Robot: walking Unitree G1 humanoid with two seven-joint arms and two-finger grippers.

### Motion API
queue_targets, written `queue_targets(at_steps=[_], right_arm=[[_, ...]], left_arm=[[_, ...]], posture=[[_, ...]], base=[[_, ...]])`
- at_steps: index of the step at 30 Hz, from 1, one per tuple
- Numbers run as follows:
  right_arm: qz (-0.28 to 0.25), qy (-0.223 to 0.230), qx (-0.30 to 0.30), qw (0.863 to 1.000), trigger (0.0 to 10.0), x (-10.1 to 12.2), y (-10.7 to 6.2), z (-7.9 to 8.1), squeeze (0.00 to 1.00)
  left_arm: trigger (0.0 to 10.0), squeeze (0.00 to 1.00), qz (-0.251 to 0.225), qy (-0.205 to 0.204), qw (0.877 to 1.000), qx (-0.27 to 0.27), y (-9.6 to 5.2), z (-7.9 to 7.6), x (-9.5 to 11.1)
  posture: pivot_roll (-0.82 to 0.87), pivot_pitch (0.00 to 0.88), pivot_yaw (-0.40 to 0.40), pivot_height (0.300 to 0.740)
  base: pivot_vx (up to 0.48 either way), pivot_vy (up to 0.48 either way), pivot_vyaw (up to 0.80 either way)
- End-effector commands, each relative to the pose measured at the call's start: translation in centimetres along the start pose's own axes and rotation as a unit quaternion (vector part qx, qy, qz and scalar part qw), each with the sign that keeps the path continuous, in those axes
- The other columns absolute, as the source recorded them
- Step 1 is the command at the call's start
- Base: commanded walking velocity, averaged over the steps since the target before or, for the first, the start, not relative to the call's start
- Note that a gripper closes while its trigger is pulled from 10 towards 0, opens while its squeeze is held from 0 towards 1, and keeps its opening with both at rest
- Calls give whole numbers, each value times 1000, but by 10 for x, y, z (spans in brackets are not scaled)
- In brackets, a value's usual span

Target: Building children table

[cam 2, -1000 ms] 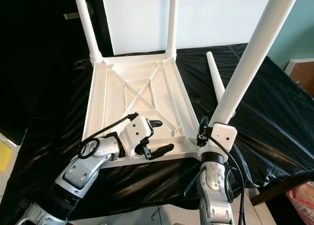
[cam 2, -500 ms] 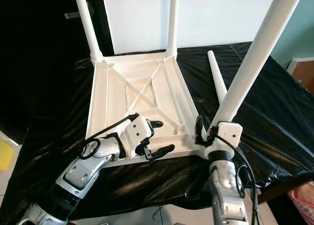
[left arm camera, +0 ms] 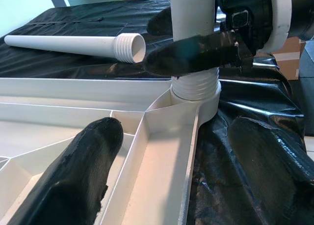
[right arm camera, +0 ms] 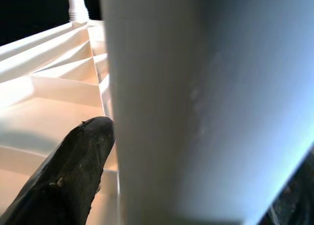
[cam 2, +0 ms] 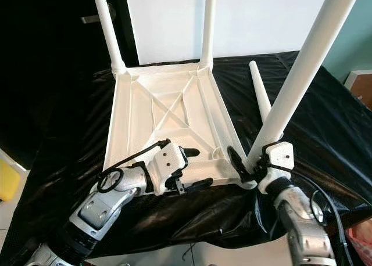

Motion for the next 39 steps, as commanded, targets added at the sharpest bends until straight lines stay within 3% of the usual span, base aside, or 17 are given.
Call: queue_targets(at_steps=[1,2,5,6,7,8,20,21,22,29,33,39], right_arm=[[7,-1,18,1000,10000,-2,1,0,0],[23,-13,42,999,4510,-7,3,0,0],[23,-13,42,999,4510,-7,3,0,0],[30,-19,51,998,1373,-9,3,-1,0],[30,-19,51,998,1373,-9,3,-1,0],[34,-23,55,998,0,-10,3,-2,0],[58,-22,69,996,0,-19,-5,-11,0],[60,-19,62,996,2078,-21,-6,-12,0],[60,-15,52,997,10000,-22,-7,-12,0],[48,3,10,999,10000,-23,-6,-13,0],[31,17,-70,997,10000,-21,-4,-14,0],[23,32,-118,992,10000,-22,-2,-6,0]], left_arm=[[10000,0,-2,3,1000,-29,1,-8,3],[10000,0,-3,4,1000,-27,2,-5,3],[10000,0,-3,4,1000,-27,2,-5,3],[10000,0,-3,5,1000,-26,2,-5,4],[10000,0,-3,5,1000,-26,2,-5,4],[10000,0,-2,4,1000,-25,2,-4,4],[10000,0,-2,-2,1000,-30,3,-9,3],[10000,0,-2,-2,1000,-29,3,-9,3],[10000,0,-3,-2,1000,-29,3,-9,3],[10000,0,-3,-2,1000,-28,4,-9,3],[10000,0,-3,-3,1000,-27,5,-8,3],[10000,0,-3,-3,1000,-29,6,-9,3]], posture=[[-53,19,26,740],[-50,18,24,740],[-50,18,24,740],[-48,19,21,740],[-48,19,21,740],[-48,20,19,740],[-57,22,17,740],[-59,23,16,740],[-61,23,15,740],[-64,21,9,740],[-67,14,4,740],[-73,5,2,740]], base=[[0,0,0],[0,0,0],[0,0,0],[0,0,0],[0,0,0],[0,0,0],[0,0,0],[0,0,0],[0,0,0],[0,0,0],[0,0,0],[0,0,0]])
Point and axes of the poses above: a point about 5 cm out from each wrist's last joint towards the gripper, its own y axis pointing out of the wrist towards the gripper, its own x axis along the axis of the wrist's last joint, z = x × y, the point moved 4 cm from there along y, pointing out of the wrist towards the gripper, and after that the axes turned 4 degrees about y, right-handed, at the moved point
